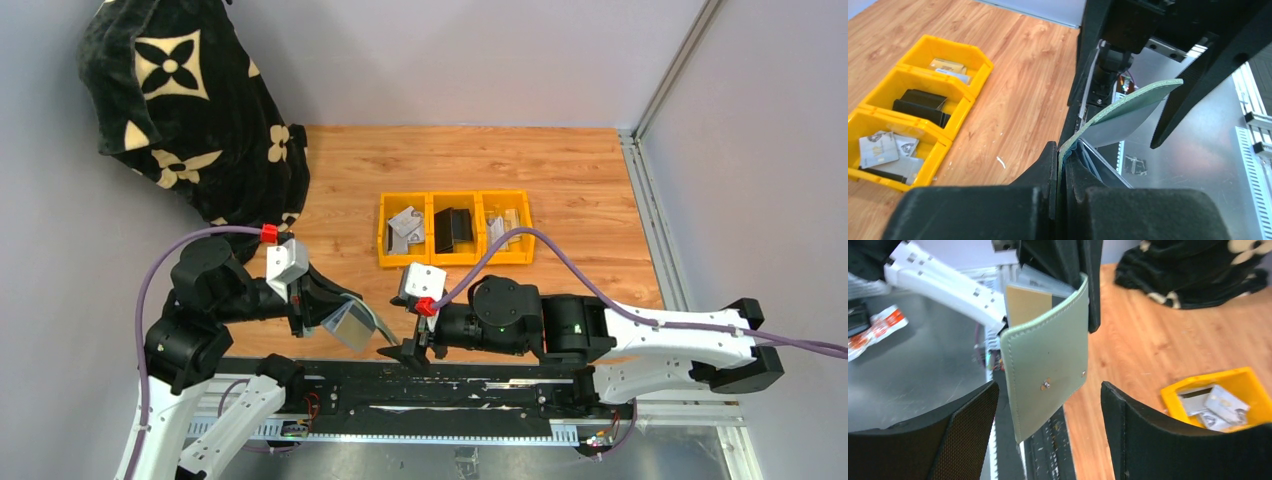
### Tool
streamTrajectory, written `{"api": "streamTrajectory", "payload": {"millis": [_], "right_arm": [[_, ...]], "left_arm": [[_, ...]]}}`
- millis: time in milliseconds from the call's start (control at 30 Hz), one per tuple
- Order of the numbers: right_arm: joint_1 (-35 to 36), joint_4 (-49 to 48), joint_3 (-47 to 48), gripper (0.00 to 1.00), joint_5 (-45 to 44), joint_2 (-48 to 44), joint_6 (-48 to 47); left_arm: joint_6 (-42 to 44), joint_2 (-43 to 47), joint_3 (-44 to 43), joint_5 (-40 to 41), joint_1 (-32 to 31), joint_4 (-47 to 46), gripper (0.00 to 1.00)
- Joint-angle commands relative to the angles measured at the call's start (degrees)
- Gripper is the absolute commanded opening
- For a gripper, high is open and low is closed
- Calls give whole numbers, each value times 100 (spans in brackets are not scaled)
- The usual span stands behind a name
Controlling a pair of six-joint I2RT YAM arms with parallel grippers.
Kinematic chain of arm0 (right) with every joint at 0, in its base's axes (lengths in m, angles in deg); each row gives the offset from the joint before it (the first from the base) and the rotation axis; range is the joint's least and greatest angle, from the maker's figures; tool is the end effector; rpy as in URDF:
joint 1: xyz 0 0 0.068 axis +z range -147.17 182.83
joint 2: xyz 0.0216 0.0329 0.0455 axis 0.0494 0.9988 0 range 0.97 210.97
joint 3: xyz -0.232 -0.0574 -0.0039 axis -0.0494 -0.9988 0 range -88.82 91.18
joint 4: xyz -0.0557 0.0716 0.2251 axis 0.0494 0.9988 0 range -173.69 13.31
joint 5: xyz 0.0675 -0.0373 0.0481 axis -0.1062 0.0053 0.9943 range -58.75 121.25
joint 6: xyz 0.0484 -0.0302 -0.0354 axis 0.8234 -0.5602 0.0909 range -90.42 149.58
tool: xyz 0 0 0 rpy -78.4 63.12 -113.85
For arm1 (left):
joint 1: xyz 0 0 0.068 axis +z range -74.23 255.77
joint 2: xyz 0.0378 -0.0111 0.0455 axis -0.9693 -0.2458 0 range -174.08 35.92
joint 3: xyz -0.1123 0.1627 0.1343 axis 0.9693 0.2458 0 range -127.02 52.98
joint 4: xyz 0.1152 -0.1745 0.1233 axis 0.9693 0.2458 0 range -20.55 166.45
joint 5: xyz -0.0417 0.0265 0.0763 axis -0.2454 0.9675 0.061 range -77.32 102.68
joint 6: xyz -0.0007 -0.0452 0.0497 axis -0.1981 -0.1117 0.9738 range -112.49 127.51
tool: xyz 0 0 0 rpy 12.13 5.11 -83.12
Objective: Take the credit cards out of the card holder
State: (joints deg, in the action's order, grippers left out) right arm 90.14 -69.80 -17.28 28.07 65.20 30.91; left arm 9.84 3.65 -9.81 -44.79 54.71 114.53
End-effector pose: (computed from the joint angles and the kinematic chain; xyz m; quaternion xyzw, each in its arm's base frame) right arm 0.0153 0.2620 0.3931 -0.4953 0.5584 0.4499 0.4904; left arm 0.0671 -0.0744 0.3758 0.4286 0.6196 -0.4625 0.4674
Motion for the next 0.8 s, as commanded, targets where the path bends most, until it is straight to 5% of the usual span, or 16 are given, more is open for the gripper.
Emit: {"api": "streamTrajectory", "payload": {"millis": [0, 333, 400, 500, 633, 700, 767], "right_arm": [[452, -859, -87, 78, -1874, -15, -601], [630, -918, 46, 75, -2836, 464, -1107], [602, -904, 16, 58, -2883, 426, -1046], [426, -899, -84, 16, -2723, 197, -667], [74, -895, -218, 0, -1918, -122, -344], [-51, -881, -244, 0, -1246, -263, -253], [-103, -778, -216, 0, -829, -364, -238]], "left_arm": [[-199, -49, -157, 425, 32, -243, 0], [-442, -51, -201, 474, 32, -212, 0], [-444, -43, -197, 383, 32, -199, 0], [-501, -29, -189, 385, 32, -193, 0], [-498, -73, -180, 186, 32, -205, 0], [-435, -22, -115, 39, 32, -248, 17], [-312, 86, -2, -57, 32, -350, 58]]}}
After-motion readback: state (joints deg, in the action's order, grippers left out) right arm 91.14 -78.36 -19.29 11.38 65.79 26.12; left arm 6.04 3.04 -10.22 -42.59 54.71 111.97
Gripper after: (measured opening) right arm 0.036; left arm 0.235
